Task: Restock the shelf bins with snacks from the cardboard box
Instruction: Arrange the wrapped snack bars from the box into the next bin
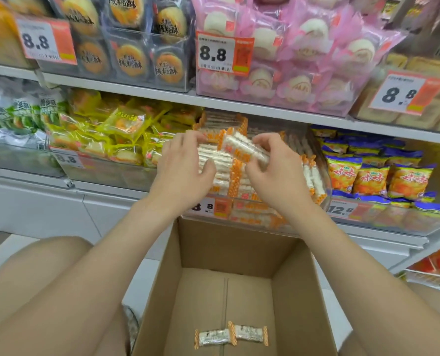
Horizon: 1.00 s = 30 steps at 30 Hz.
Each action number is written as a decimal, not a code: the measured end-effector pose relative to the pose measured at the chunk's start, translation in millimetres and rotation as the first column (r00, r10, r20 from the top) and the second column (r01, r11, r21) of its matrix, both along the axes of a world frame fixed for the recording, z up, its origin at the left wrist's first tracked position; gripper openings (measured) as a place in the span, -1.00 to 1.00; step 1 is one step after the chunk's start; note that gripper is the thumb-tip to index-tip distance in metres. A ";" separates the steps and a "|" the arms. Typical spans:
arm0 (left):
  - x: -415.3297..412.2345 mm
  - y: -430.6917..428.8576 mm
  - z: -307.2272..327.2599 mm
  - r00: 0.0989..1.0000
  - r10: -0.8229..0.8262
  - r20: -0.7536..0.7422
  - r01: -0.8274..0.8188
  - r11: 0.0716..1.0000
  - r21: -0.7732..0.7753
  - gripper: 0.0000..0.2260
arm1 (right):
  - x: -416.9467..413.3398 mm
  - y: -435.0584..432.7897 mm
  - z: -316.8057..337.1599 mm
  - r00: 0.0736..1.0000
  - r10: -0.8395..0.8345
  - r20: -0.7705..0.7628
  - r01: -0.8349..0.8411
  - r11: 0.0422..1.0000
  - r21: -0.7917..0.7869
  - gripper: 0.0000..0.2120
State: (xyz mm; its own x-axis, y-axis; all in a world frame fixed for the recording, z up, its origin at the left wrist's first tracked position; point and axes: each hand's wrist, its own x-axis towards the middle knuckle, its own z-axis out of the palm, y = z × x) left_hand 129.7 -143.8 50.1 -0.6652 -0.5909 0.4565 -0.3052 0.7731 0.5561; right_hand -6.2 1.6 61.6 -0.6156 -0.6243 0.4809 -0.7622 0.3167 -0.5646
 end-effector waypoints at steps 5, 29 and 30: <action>-3.1 -0.8 -9.5 0.841 0.048 0.538 0.013 0.994 -0.108 -0.52 | -28.7 -71.7 1.3 0.972 0.001 -0.235 0.068 0.955 0.289 -0.63; -7.4 -1.0 -6.8 0.869 0.175 0.462 -0.049 0.961 -0.272 -0.64 | -21.3 -93.1 -17.5 0.854 -0.059 -0.517 0.156 0.977 0.146 -0.70; -6.8 0.5 -6.7 0.888 0.201 0.414 -0.074 0.950 -0.303 -0.66 | -13.0 -84.0 -16.7 0.874 -0.066 -0.481 0.129 0.987 0.098 -0.71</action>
